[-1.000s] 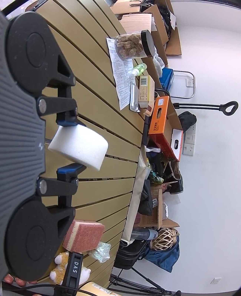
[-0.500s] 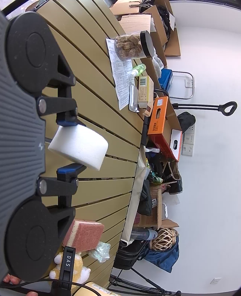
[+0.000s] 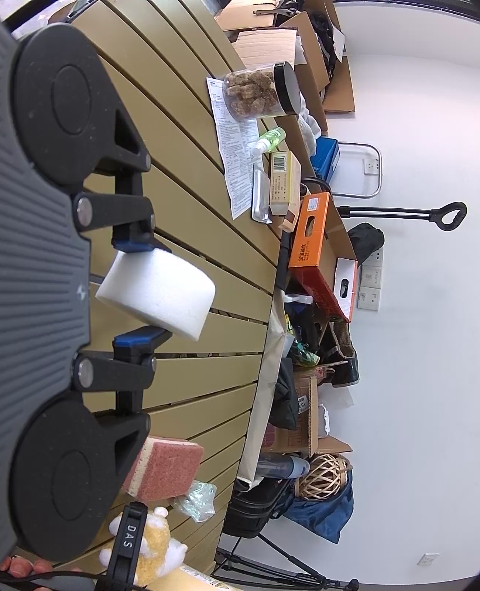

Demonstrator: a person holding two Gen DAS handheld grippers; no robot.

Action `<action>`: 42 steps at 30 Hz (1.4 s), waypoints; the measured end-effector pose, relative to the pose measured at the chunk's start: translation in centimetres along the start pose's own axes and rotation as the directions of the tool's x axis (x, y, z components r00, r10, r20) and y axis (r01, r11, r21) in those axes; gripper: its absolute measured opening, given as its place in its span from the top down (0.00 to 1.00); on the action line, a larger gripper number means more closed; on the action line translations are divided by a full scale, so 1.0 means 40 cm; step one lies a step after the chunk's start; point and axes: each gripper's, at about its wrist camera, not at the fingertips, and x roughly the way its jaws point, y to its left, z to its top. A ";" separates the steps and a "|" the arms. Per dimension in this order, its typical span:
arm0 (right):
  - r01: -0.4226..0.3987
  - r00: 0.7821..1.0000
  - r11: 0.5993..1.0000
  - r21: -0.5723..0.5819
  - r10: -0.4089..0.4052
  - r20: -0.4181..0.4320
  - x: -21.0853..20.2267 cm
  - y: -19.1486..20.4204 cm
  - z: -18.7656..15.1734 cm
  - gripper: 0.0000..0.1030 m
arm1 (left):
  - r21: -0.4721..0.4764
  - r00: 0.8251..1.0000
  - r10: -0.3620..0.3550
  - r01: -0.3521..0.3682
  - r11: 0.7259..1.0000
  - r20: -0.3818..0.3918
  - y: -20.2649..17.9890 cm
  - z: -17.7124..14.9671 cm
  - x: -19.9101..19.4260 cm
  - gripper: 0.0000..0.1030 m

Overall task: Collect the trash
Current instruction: 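Close the right gripper on the yellow plush sheep while the left holds the foam roll, then carry the foam roll and plush sheep down toward the black bin with both grippers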

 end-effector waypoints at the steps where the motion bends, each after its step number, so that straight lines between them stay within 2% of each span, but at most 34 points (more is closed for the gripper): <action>1: -0.007 1.000 1.000 -0.004 0.007 0.007 -0.009 -0.002 -0.001 0.08 | 0.001 1.000 -0.001 0.001 1.000 0.003 0.000 0.001 -0.002 0.62; 12: -0.075 0.987 0.995 -0.069 0.085 0.140 -0.179 -0.018 -0.034 0.08 | 0.004 0.999 -0.018 0.018 1.000 0.049 -0.014 -0.005 -0.068 0.62; 17: -0.103 0.975 0.991 -0.086 0.117 0.187 -0.269 -0.025 -0.063 0.08 | -0.027 0.997 -0.057 0.059 0.998 0.050 -0.023 -0.037 -0.127 0.62; 24: -0.135 0.953 0.979 -0.155 0.171 0.252 -0.401 -0.013 -0.112 0.08 | 0.002 0.992 -0.110 0.110 0.994 0.057 -0.042 -0.074 -0.223 0.62; 32: -0.172 0.941 0.964 -0.201 0.222 0.256 -0.522 -0.019 -0.180 0.08 | 0.029 0.991 -0.115 0.114 0.993 0.067 -0.019 -0.109 -0.328 0.62; 42: -0.203 0.941 0.953 -0.227 0.253 0.225 -0.634 -0.034 -0.269 0.08 | 0.057 0.992 -0.120 0.117 0.991 0.041 0.021 -0.172 -0.438 0.62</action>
